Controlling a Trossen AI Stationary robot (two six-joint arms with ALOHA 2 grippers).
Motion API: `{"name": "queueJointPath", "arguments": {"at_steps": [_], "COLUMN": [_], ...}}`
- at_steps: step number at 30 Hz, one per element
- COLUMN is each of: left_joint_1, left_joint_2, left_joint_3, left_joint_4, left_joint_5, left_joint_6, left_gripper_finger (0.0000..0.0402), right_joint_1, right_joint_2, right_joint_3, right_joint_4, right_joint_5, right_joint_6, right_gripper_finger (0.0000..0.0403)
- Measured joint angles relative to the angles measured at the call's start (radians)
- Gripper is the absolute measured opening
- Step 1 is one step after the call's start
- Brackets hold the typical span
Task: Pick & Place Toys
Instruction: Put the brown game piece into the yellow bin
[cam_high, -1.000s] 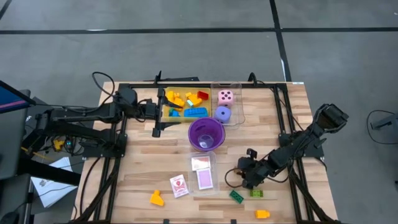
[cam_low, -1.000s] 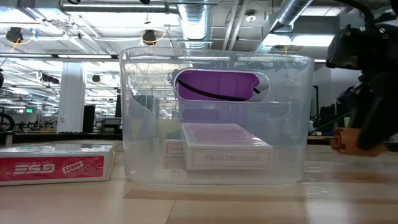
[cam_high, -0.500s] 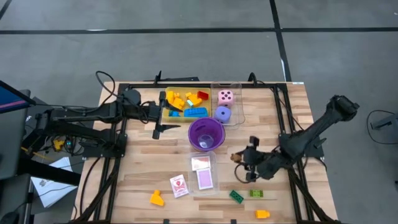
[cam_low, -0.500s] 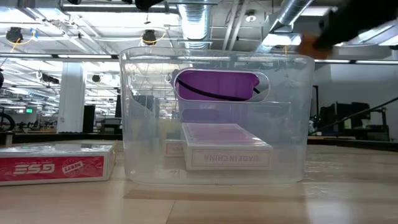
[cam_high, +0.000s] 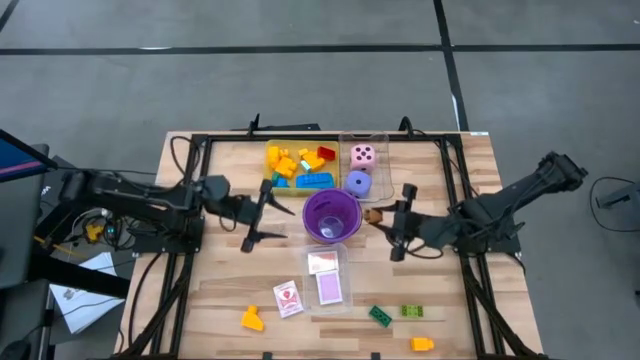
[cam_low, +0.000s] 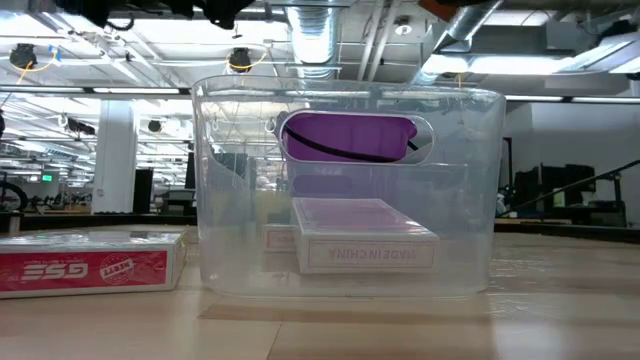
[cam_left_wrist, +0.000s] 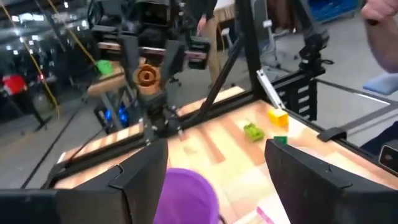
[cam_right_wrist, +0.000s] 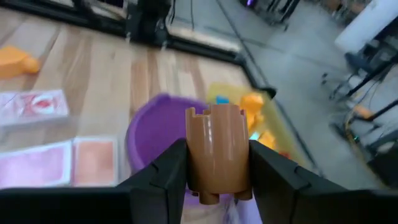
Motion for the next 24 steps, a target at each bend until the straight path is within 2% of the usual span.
{"name": "queueJointPath", "arguments": {"at_steps": [5,9,11,17,24], "left_joint_1": [-0.08,-0.125,-0.132,-0.133,-0.137], "left_joint_2": [0.03,0.118,0.177,0.37,0.528], "left_joint_3": [-0.079,-0.089,-0.088,-0.079,0.04], "left_joint_4": [0.147,0.268,0.345,0.569,0.613], "left_joint_5": [-0.11,-0.308,-0.361,-0.366,-0.369], "left_joint_6": [0.0,0.001,0.001,0.001,0.057], "left_gripper_finger": [0.0264,0.0264,0.0264,0.0264,0.0274], "right_joint_1": [-0.029,-0.041,-0.045,-0.093,-0.132], "right_joint_2": [0.044,0.105,0.142,0.185,0.184], "right_joint_3": [0.001,0.0,0.0,-0.001,0.0], "right_joint_4": [0.124,0.193,0.22,0.307,0.349], "right_joint_5": [-0.033,-0.066,-0.08,-0.192,-0.305], "right_joint_6": [-0.085,-0.093,-0.113,-0.139,-0.136], "right_gripper_finger": [0.0138,0.0138,0.0138,0.0138,0.0139]}}
